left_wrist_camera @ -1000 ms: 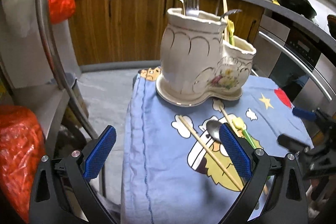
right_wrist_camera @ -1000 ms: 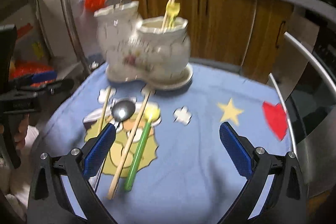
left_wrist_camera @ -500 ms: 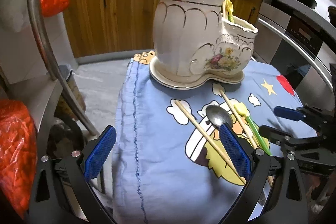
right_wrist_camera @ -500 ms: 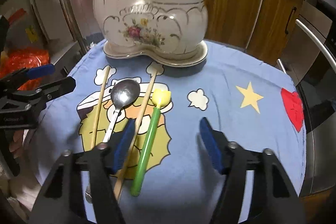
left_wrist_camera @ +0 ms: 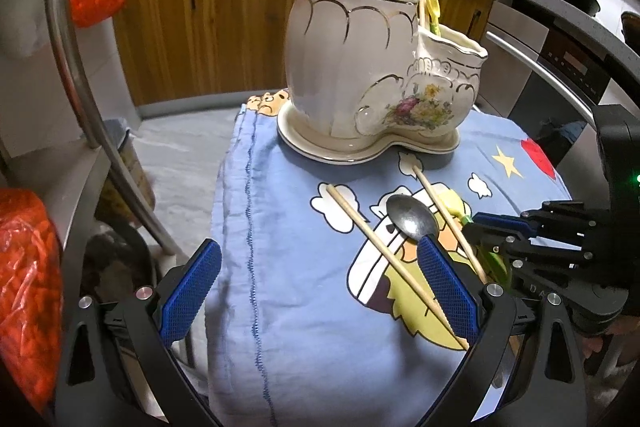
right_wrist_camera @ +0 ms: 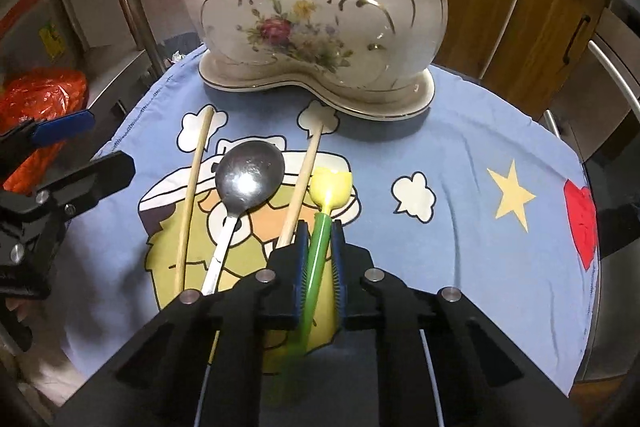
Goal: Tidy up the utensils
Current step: 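Close the right tool on a green-handled tulip utensil while the left tool grasps a wooden chopstick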
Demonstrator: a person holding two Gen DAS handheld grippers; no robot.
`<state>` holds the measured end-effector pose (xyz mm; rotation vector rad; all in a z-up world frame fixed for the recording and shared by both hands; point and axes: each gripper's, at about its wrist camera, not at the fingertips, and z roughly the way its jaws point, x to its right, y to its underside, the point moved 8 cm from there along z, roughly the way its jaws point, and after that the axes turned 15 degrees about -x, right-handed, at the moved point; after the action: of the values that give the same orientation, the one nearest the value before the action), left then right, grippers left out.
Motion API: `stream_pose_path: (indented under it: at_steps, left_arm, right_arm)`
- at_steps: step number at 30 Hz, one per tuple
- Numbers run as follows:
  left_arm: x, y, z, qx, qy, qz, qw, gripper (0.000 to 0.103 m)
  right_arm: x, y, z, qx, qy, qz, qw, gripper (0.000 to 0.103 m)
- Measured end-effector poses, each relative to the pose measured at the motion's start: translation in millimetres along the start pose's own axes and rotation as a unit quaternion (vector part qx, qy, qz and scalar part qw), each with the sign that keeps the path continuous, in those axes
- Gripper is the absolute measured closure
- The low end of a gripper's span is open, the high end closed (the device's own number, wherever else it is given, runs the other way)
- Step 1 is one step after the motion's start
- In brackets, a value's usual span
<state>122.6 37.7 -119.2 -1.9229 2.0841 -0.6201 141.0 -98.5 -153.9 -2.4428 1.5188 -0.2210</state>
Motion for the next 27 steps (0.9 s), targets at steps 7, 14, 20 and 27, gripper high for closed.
stream_pose_path:
  at_steps: [7, 14, 20, 27]
  left_arm:
    - [15, 5, 8, -0.011, -0.005, 0.028, 0.9995, 0.006]
    - [40, 12, 15, -0.032, 0.014, 0.043, 0.9984, 0.008]
    - [62, 11, 16, -0.040, 0.023, 0.040, 0.9981, 0.032]
    - [82, 6, 33, -0.061, 0.023, 0.049, 0.9967, 0.063]
  right_arm:
    - [13, 4, -10, 0.024, -0.031, 0.033, 0.999, 0.093]
    - [28, 13, -28, 0.050, -0.039, 0.041, 0.997, 0.093]
    - [42, 21, -41, 0.070, -0.042, 0.044, 0.996, 0.093]
    - [57, 31, -49, 0.082, -0.055, 0.058, 0.993, 0.093]
